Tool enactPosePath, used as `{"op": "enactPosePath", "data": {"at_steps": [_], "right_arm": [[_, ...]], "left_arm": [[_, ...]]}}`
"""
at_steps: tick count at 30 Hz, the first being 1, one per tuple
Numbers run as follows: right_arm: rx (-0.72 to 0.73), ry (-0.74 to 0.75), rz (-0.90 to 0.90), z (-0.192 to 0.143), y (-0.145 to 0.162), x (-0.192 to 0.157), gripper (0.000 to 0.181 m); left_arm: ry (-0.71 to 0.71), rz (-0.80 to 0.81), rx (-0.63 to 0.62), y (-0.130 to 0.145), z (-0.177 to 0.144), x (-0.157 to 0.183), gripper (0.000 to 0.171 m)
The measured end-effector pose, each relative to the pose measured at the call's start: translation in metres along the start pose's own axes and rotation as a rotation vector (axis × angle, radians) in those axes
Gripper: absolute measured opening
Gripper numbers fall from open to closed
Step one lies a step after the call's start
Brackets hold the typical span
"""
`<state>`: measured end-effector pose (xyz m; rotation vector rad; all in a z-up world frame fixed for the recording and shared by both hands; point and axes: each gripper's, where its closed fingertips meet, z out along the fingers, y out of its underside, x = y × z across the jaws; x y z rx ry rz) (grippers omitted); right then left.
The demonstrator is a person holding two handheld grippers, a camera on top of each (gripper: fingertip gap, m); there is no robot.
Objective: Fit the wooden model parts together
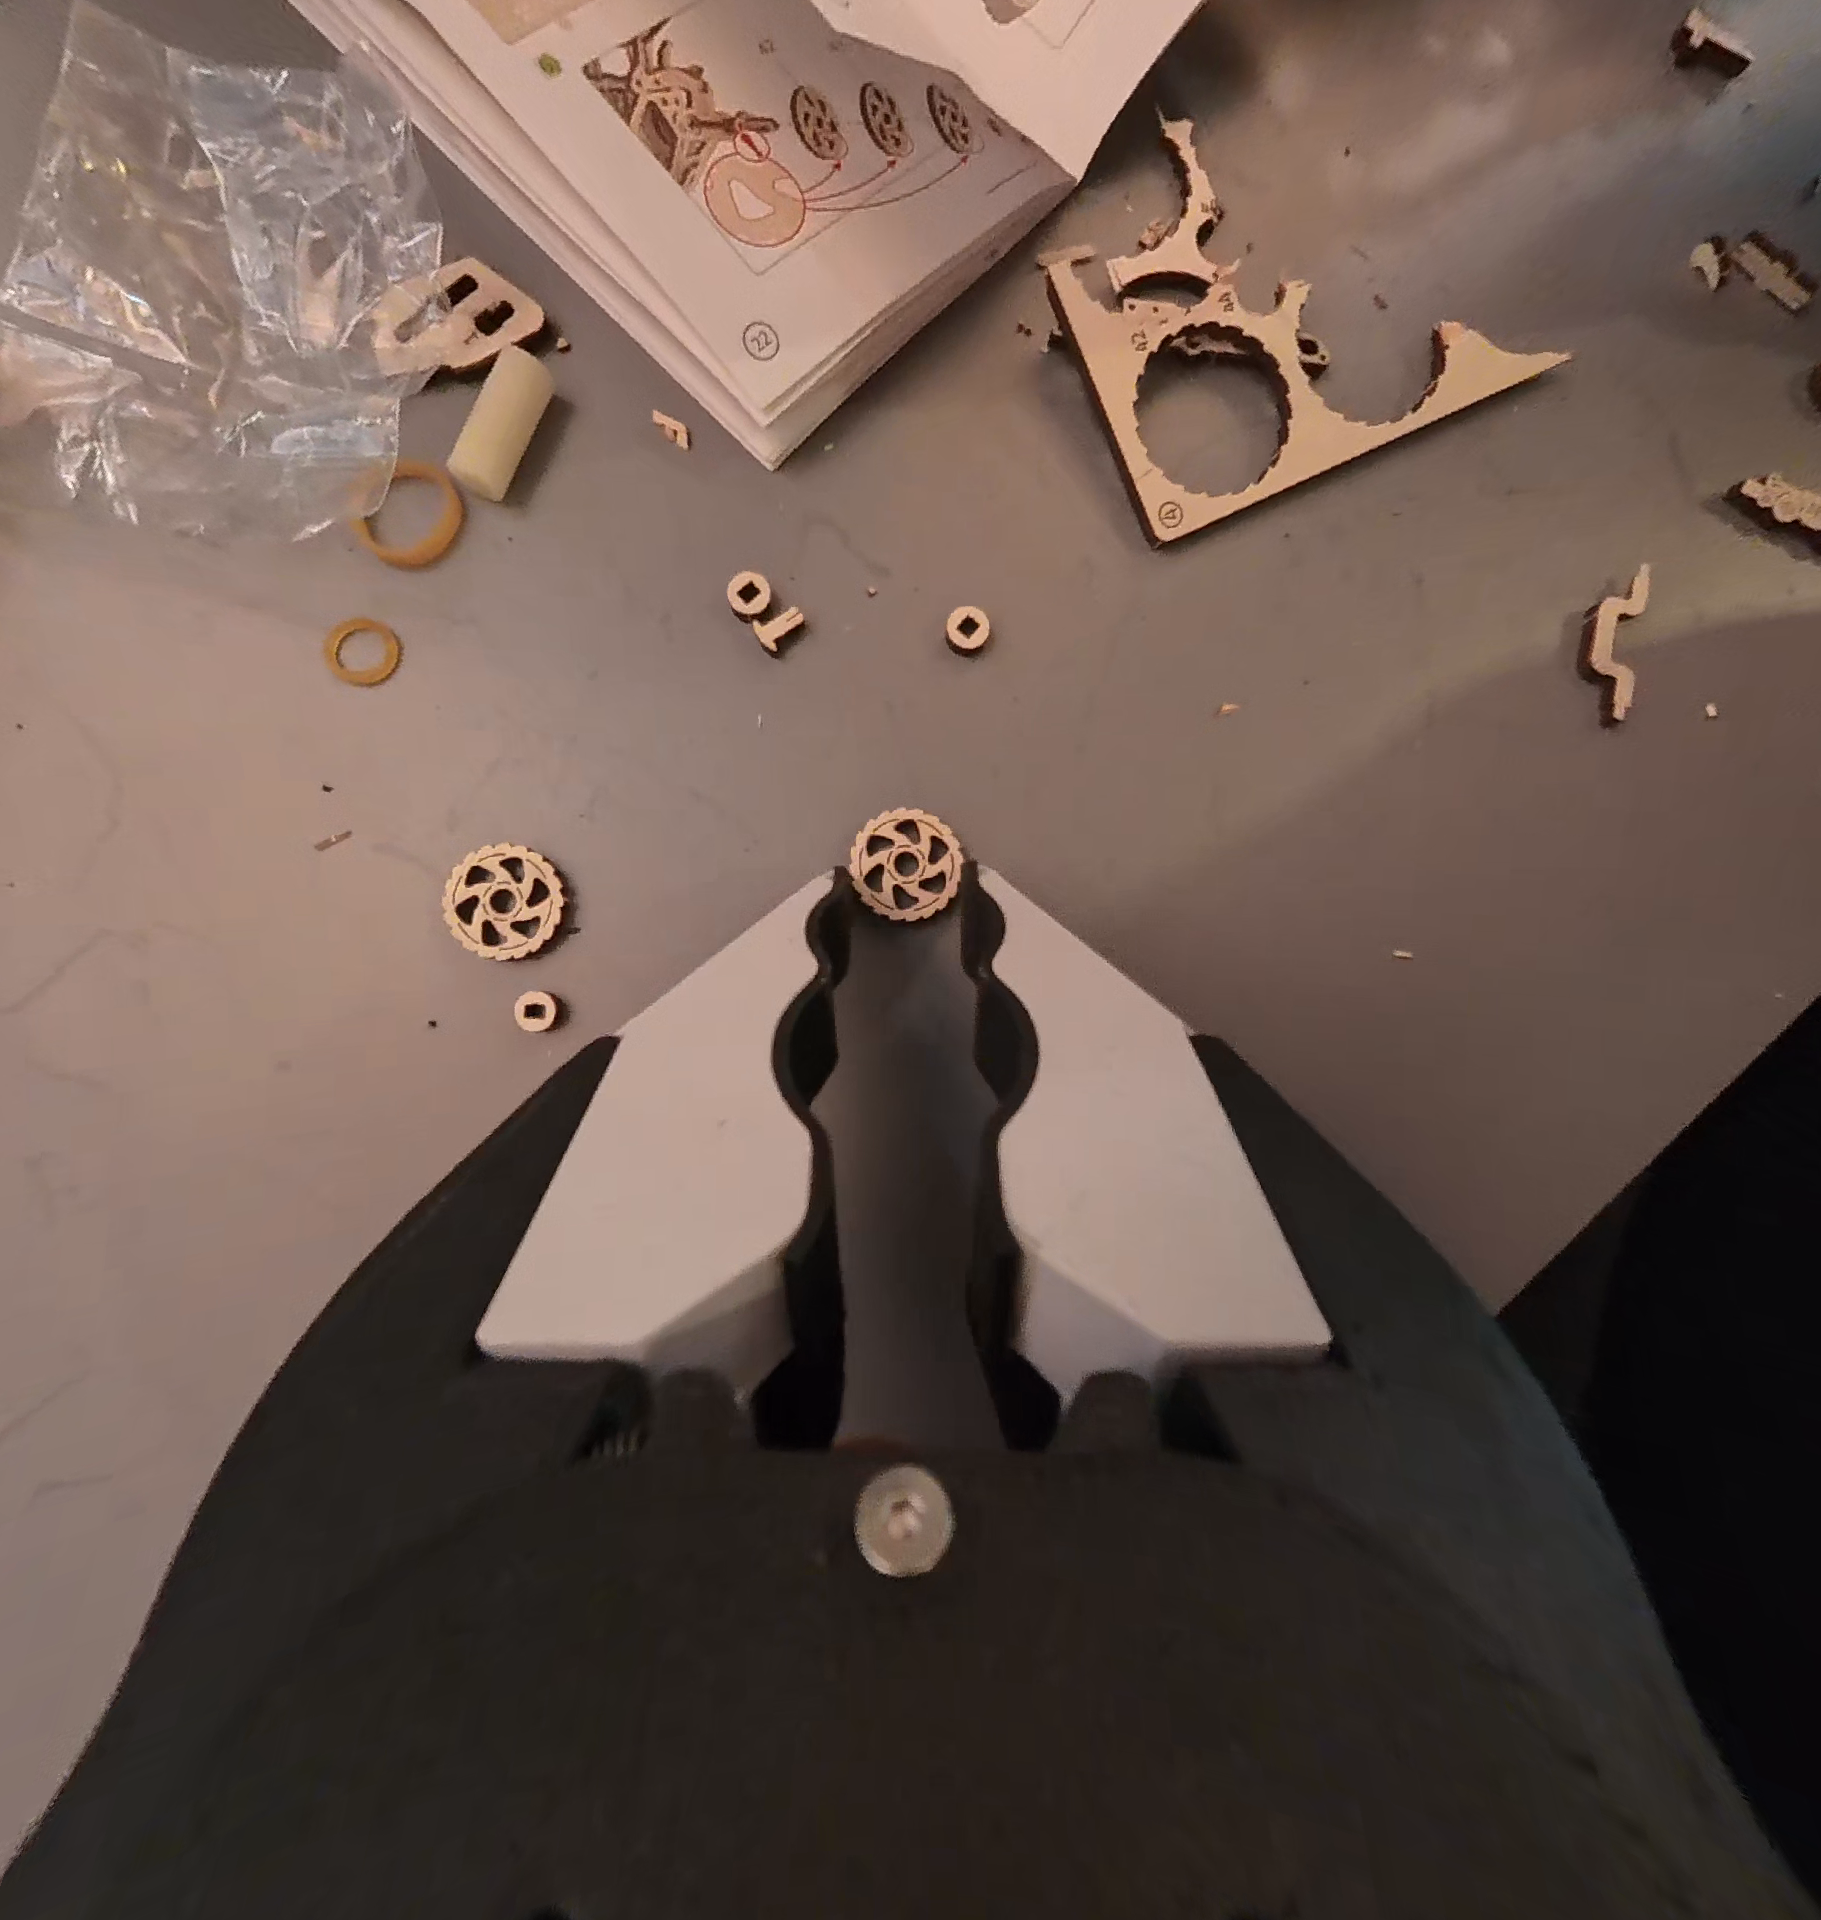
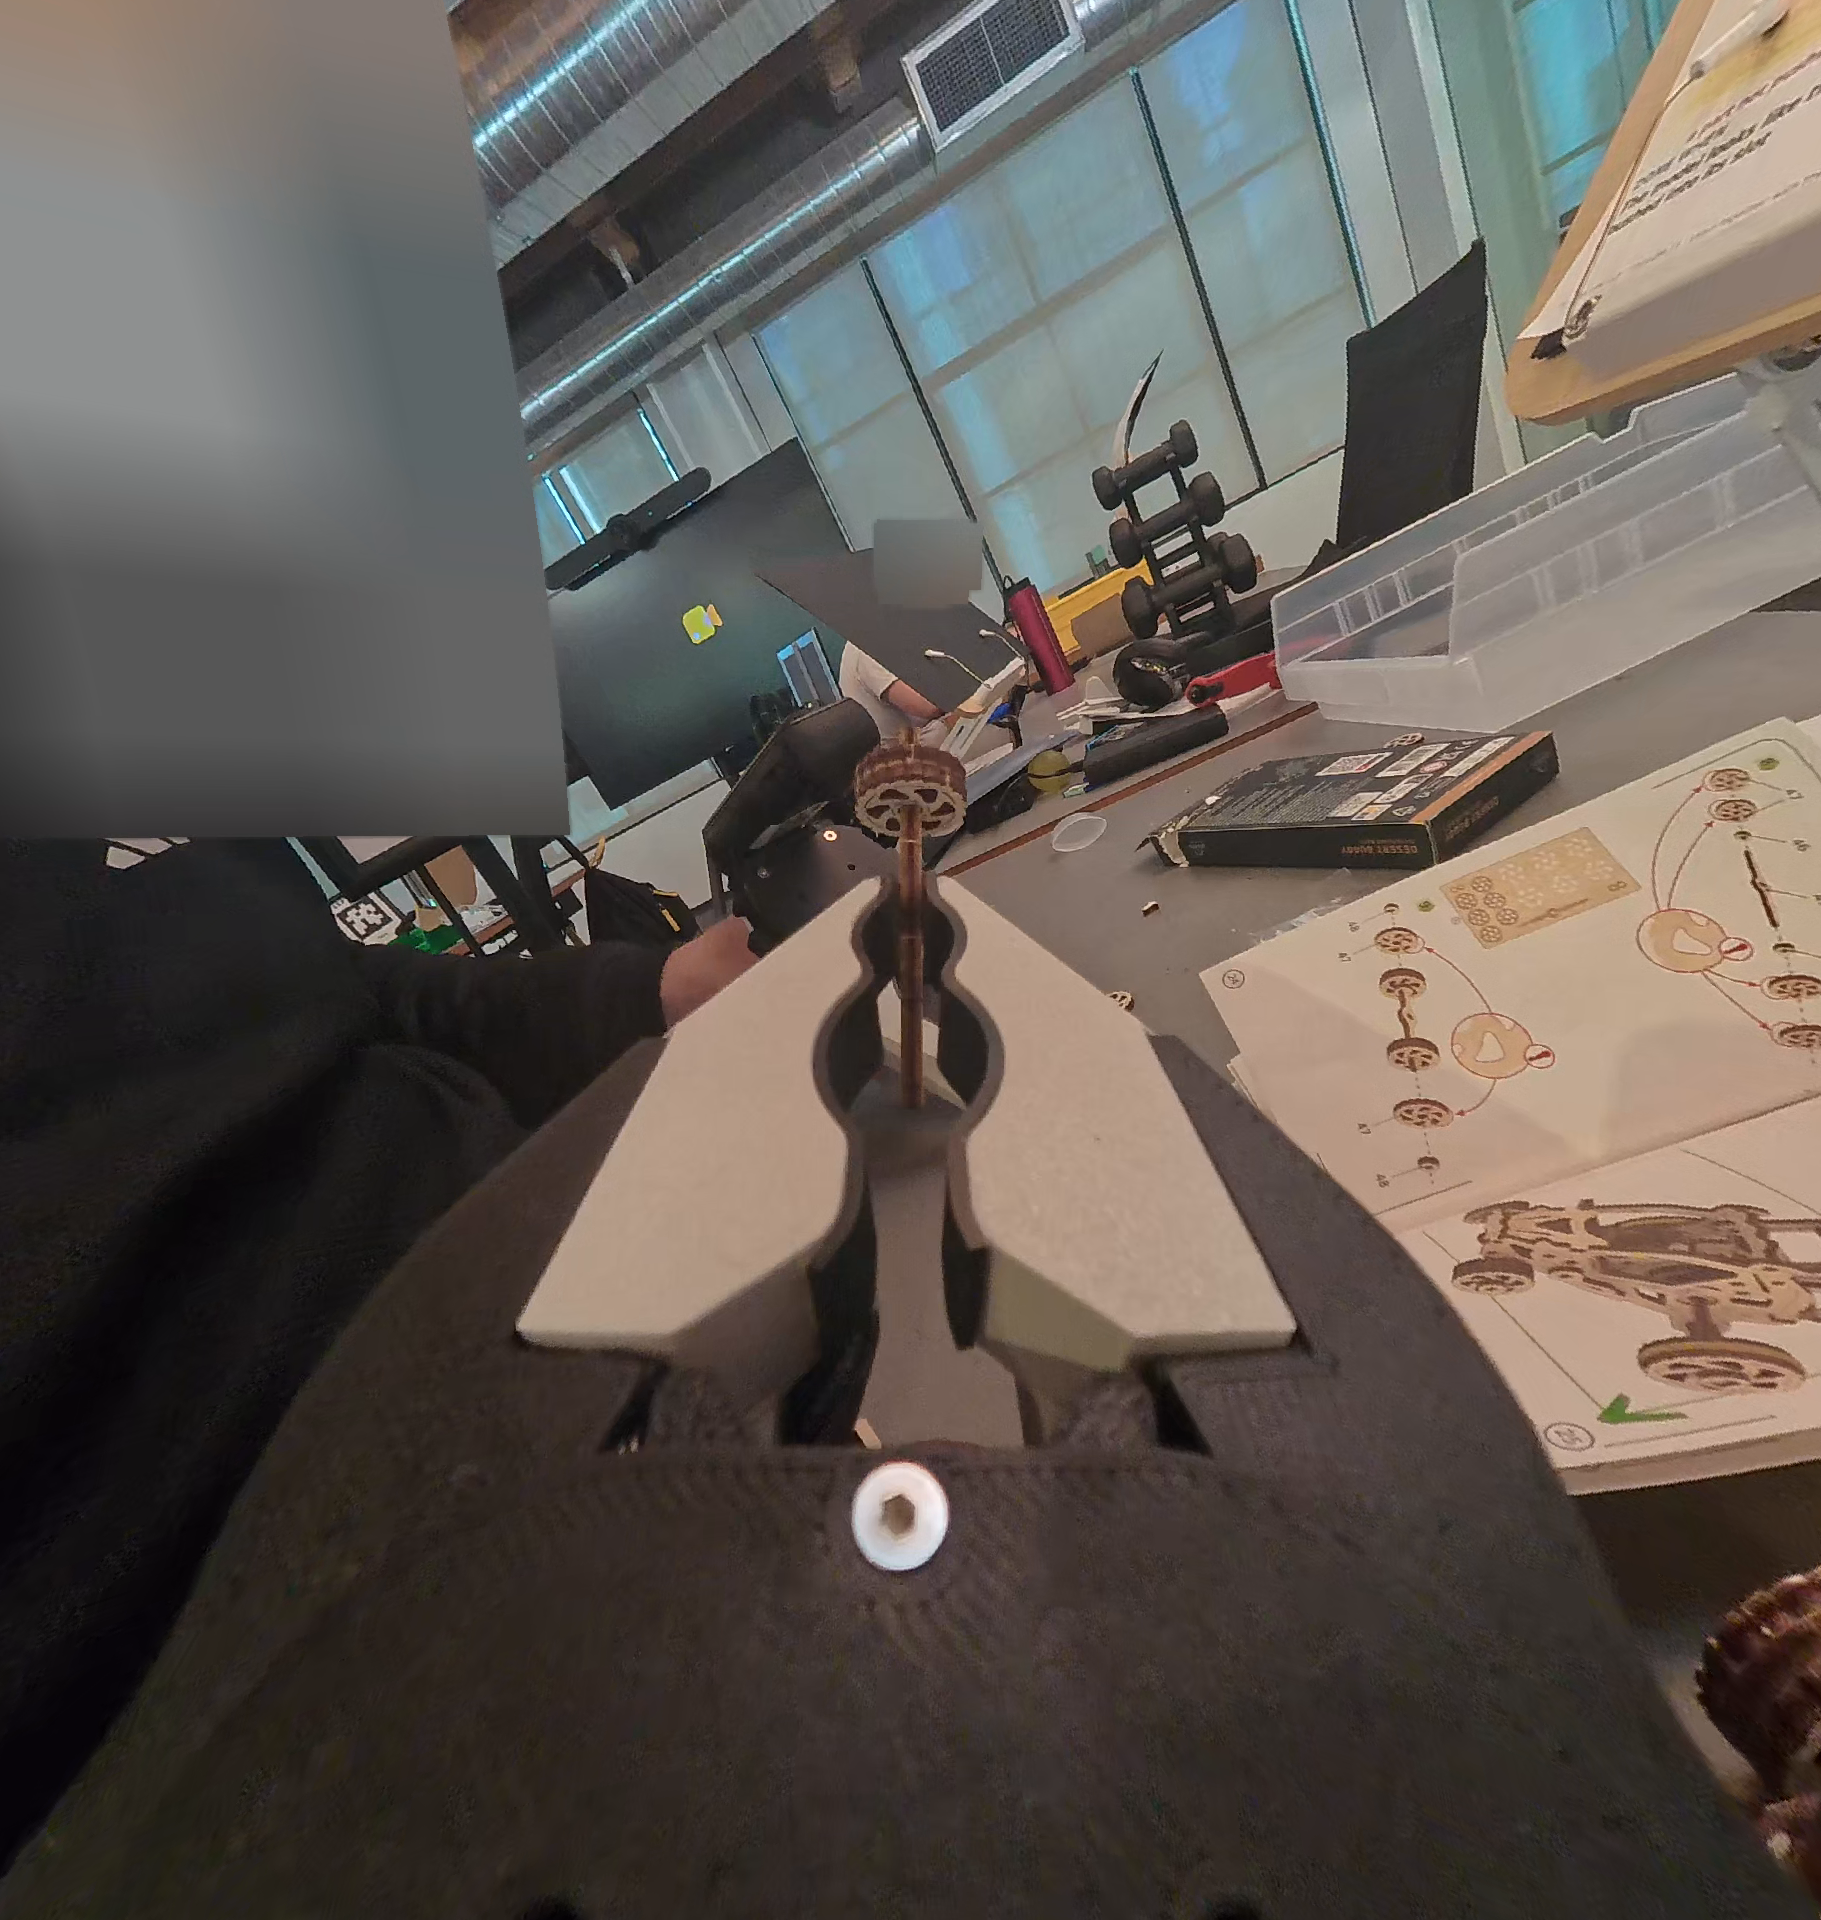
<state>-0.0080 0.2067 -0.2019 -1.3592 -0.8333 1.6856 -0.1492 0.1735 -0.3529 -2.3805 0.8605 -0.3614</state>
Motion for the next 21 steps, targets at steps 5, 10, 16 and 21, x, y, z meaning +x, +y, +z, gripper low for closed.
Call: {"op": "enactPosePath", "data": {"at_steps": [5,10,16,21], "right_arm": [[0.003,0.002,-0.003,-0.001,-0.001,0.0,0.001],[-0.009,0.006,-0.015,0.0,0.001,-0.001,0.001],[-0.012,0.011,-0.022,0.0,0.001,0.0,0.001],[-0.026,0.021,-0.031,0.001,0.003,0.001,0.001]], "left_arm": [[-0.019,0.006,0.019,-0.002,-0.002,-0.002,0.017],[-0.011,-0.002,0.024,-0.004,-0.007,-0.009,0.034],[-0.184,-0.056,0.029,-0.005,-0.017,-0.065,0.035],[-0.161,-0.091,0.006,0.002,-0.005,-0.074,0.026]]}}
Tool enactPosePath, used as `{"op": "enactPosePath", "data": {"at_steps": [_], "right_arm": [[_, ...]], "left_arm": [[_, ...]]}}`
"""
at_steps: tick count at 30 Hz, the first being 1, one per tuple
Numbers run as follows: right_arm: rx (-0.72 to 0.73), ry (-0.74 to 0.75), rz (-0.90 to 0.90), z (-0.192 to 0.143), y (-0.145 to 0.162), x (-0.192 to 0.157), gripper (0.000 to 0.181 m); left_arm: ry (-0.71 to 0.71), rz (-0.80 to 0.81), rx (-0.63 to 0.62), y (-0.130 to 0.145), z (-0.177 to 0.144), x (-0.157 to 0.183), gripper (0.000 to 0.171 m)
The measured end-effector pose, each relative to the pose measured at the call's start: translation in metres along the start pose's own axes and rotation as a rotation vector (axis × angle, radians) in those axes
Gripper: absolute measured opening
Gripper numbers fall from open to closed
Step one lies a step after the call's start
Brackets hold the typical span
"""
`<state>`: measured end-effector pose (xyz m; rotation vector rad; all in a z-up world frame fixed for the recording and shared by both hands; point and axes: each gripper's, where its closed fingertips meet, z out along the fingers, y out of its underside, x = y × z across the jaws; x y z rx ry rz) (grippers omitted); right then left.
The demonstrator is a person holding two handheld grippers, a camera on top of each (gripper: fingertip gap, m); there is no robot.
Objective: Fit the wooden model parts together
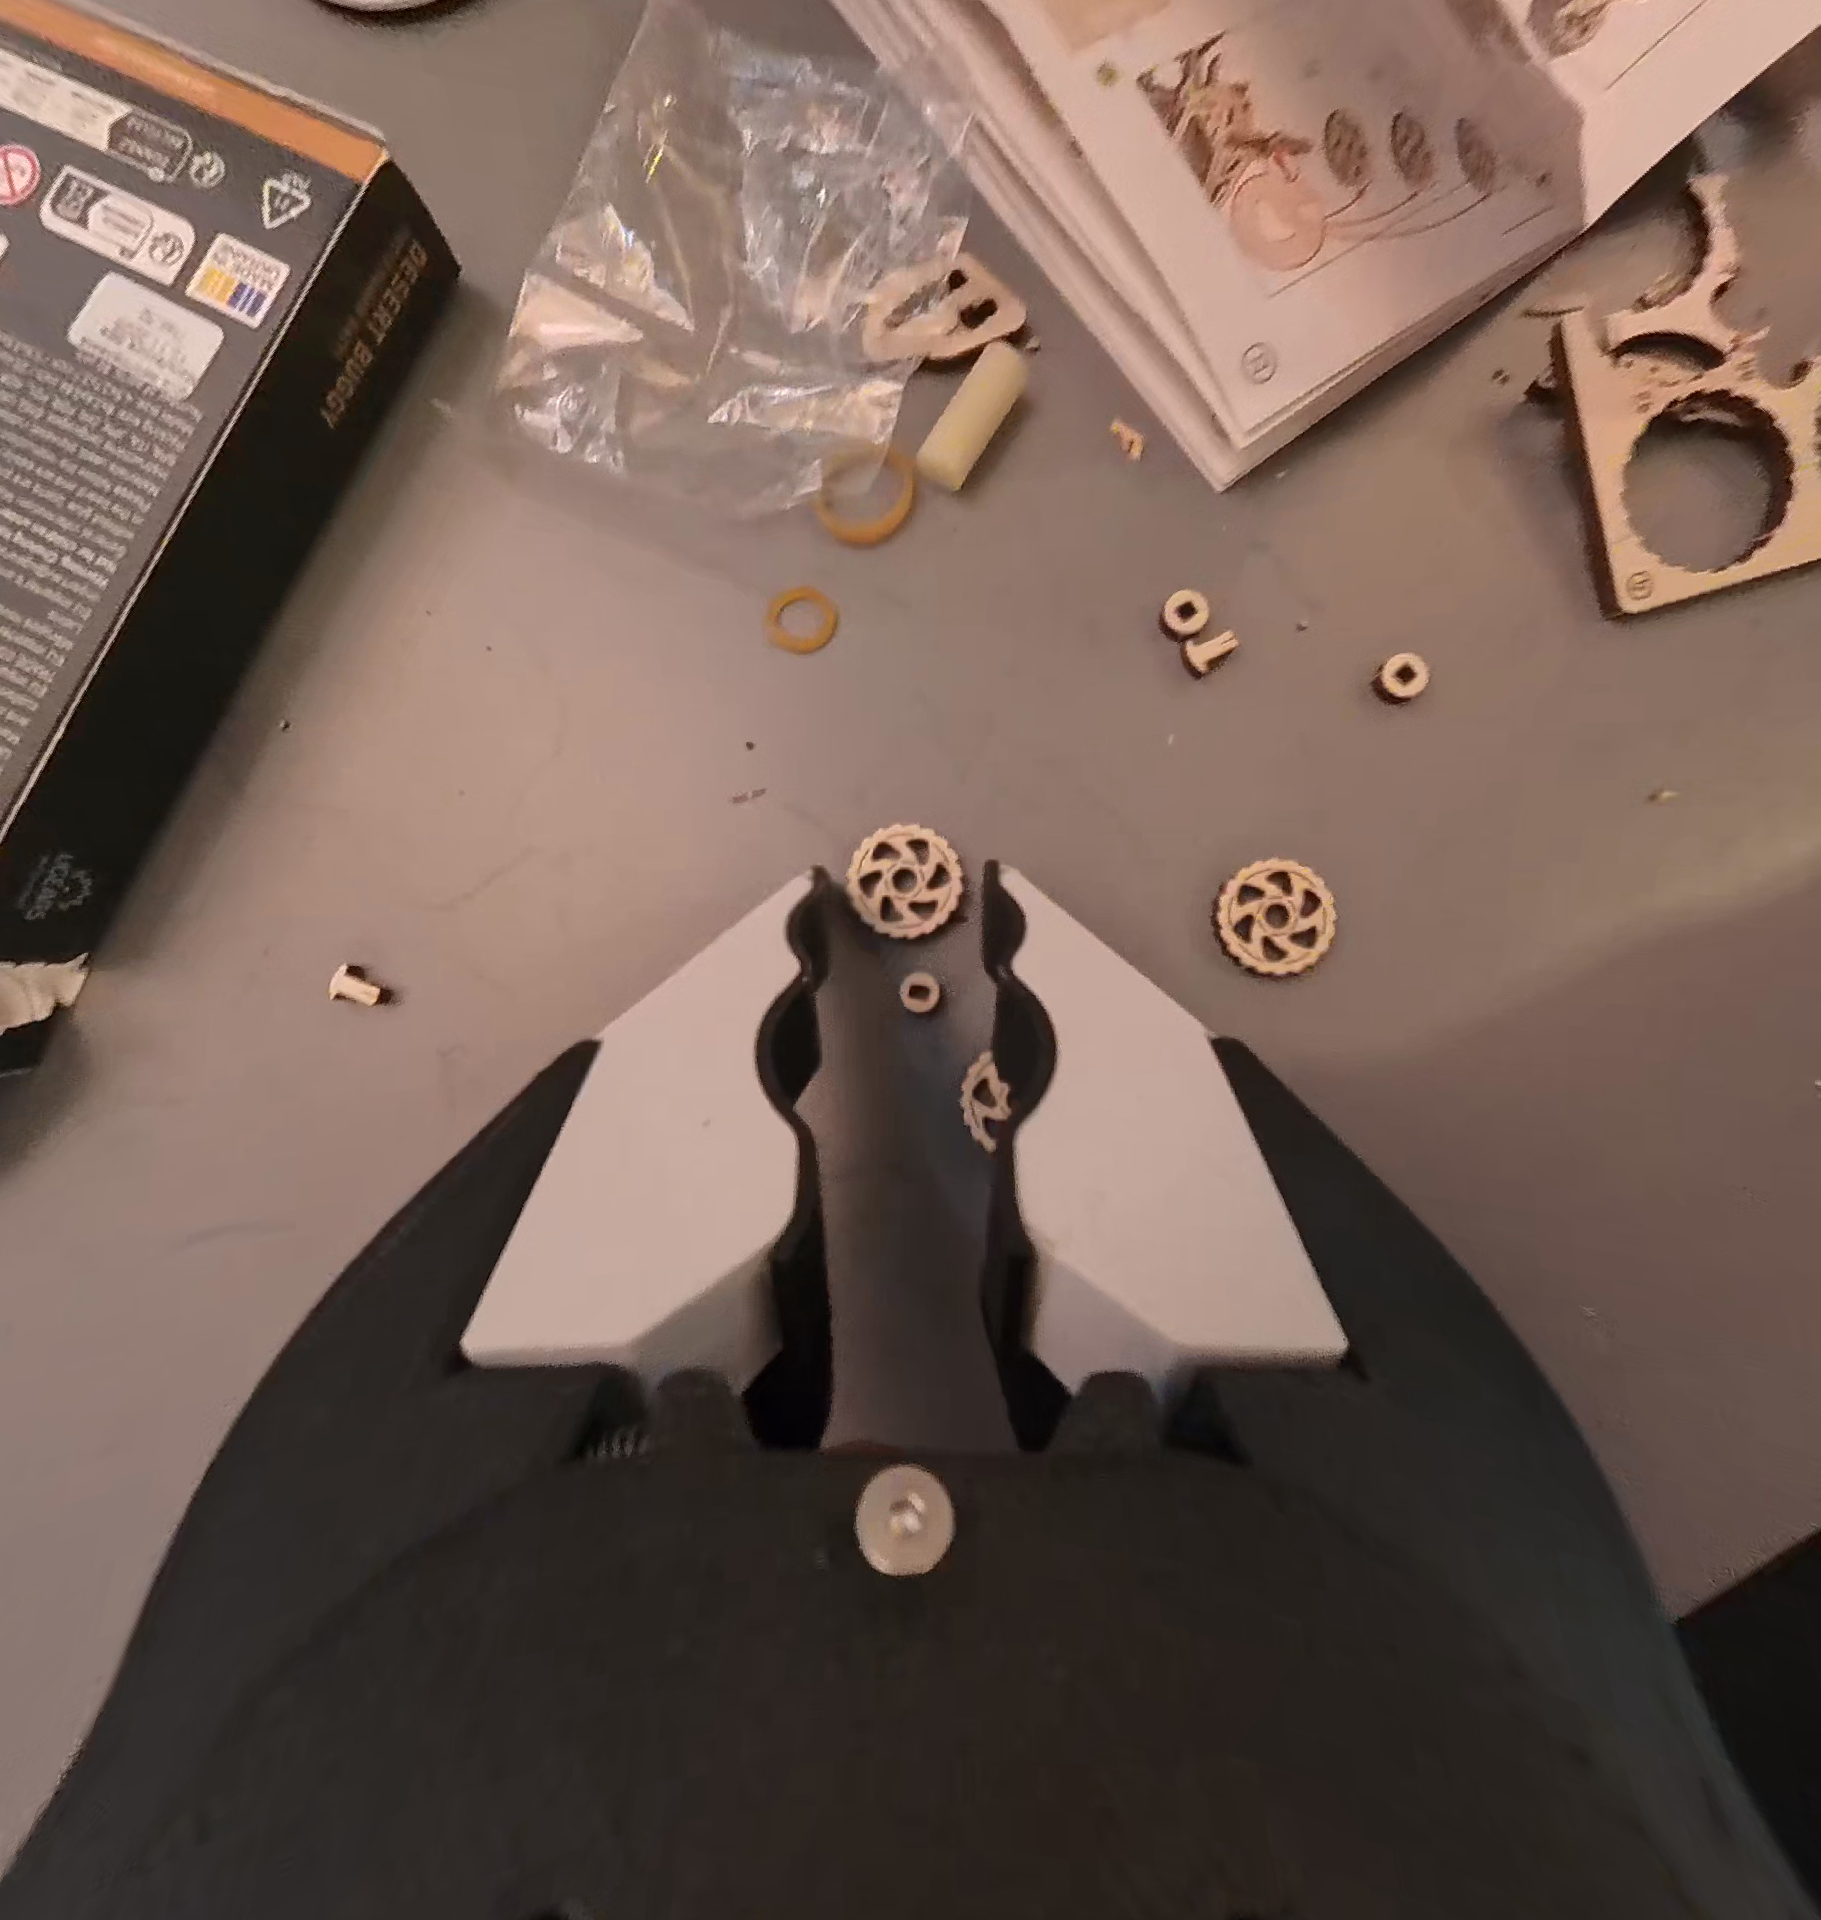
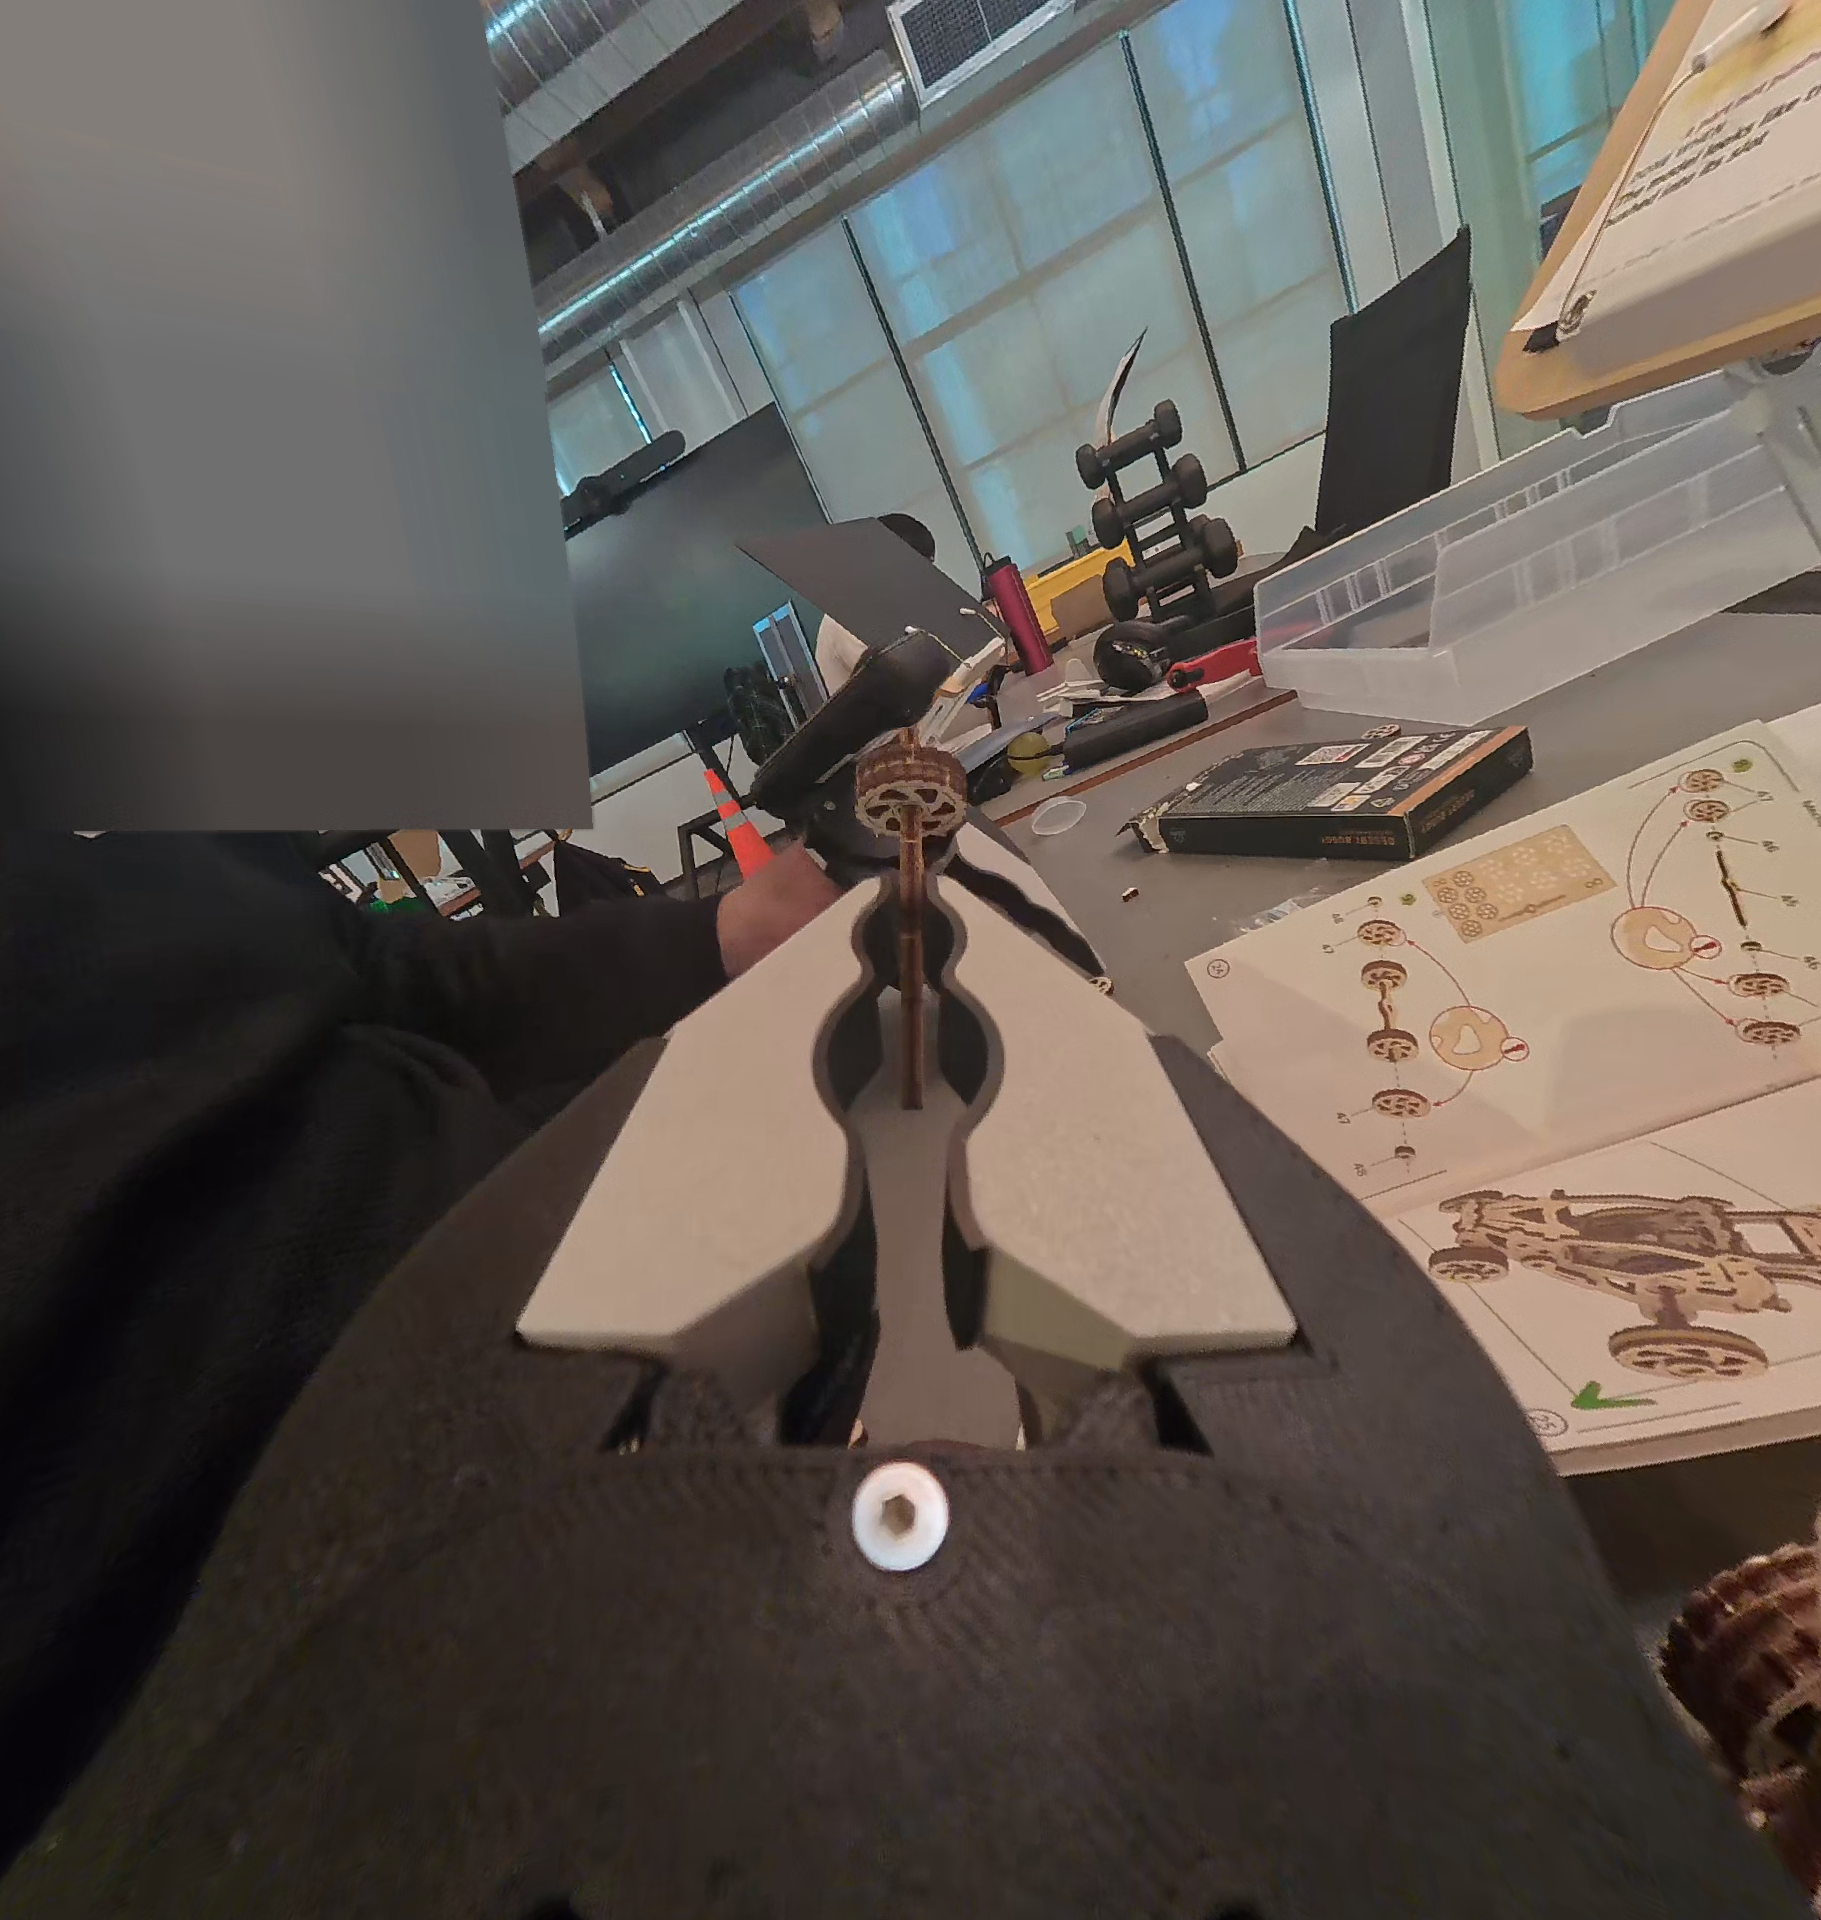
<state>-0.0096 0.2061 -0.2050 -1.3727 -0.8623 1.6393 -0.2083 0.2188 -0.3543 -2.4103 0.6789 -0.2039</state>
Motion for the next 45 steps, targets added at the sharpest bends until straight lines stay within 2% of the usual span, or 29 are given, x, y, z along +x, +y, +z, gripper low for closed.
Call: {"op": "enactPosePath", "data": {"at_steps": [2,7,10,14,20,24,29,34,37,45], "right_arm": [[0.001,0.001,-0.001,0.0,0.0,0.0,0.001],[-0.011,0.011,-0.014,0.001,0.002,0.001,0.001],[-0.032,0.053,-0.068,0.001,0.003,0.003,0.001],[-0.084,0.11,-0.11,0.003,0.01,0.008,0.001],[-0.173,0.205,-0.288,0.007,0.017,0.008,0.001],[-0.216,0.26,-0.393,0.008,0.019,0.009,0.001],[-0.26,0.306,-0.499,0.01,0.022,0.008,0.0],[-0.285,0.327,-0.547,0.011,0.025,0.007,0.0],[-0.287,0.33,-0.551,0.011,0.024,0.007,0.0],[-0.283,0.336,-0.557,0.01,0.022,0.006,0.0]], "left_arm": [[0.001,0.009,0.004,-0.001,0.001,0.001,0.019],[-0.026,0.038,0.01,-0.003,0.0,-0.001,0.019],[0.014,0.008,0.091,-0.019,-0.007,0.007,0.019],[0.154,-0.069,0.226,-0.054,-0.024,0.031,0.019],[0.489,-0.177,0.45,-0.114,-0.056,0.084,0.019],[0.681,-0.249,0.518,-0.136,-0.068,0.113,0.019],[0.895,-0.37,0.575,-0.15,-0.075,0.14,0.019],[1.046,-0.492,0.614,-0.154,-0.078,0.146,0.018],[1.081,-0.533,0.621,-0.155,-0.077,0.146,0.019],[1.044,-0.529,0.62,-0.156,-0.073,0.145,0.019]]}}
